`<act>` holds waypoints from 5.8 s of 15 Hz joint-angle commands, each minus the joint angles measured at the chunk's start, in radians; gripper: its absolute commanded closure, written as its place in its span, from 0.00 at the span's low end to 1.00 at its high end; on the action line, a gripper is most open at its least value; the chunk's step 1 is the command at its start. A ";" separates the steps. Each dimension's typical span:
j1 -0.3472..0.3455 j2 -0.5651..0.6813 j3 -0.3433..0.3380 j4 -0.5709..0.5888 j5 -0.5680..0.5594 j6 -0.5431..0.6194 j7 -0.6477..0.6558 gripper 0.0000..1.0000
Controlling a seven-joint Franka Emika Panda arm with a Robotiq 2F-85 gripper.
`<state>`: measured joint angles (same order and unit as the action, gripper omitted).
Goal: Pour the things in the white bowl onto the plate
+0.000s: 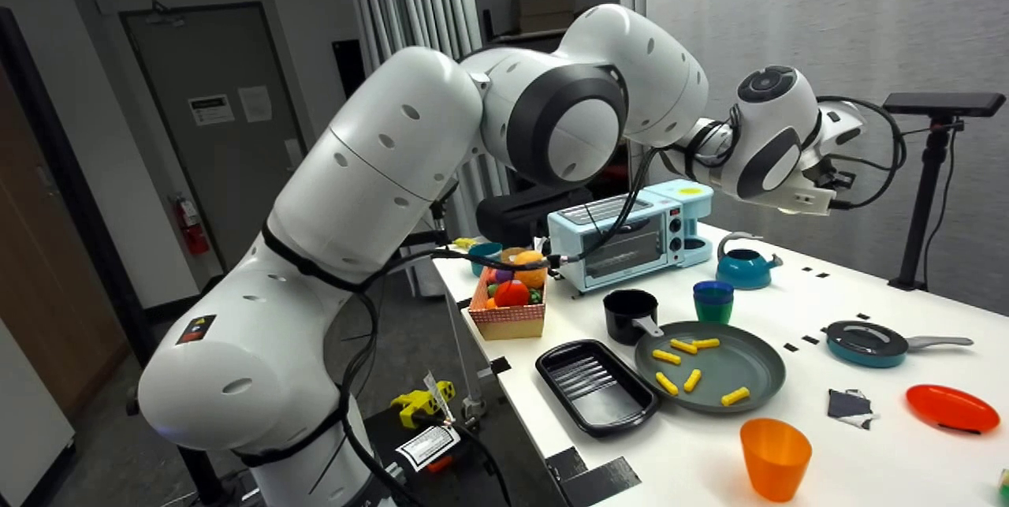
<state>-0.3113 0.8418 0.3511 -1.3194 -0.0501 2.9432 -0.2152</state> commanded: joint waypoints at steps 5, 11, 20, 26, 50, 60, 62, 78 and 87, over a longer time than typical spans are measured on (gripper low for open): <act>0.159 0.065 -0.295 0.242 0.043 -0.487 0.148 0.99; 0.149 0.116 -0.377 0.314 0.032 -0.749 0.187 0.99; 0.115 0.211 -0.438 0.348 0.028 -0.947 0.205 0.99; 0.111 0.293 -0.431 0.389 0.038 -0.986 0.214 0.99; 0.102 0.234 -0.337 0.496 0.094 -0.960 0.174 0.00; 0.074 0.020 -0.172 0.317 0.139 -0.982 -0.058 0.00; 0.063 -0.031 -0.159 0.247 0.140 -0.991 -0.090 0.00; 0.039 -0.460 -0.275 -0.384 0.229 -0.959 -0.335 0.00; 0.057 -0.565 -0.296 -0.540 0.322 -0.912 -0.451 0.00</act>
<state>-0.2703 0.3317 0.0776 -1.7832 0.2207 1.9774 -0.6109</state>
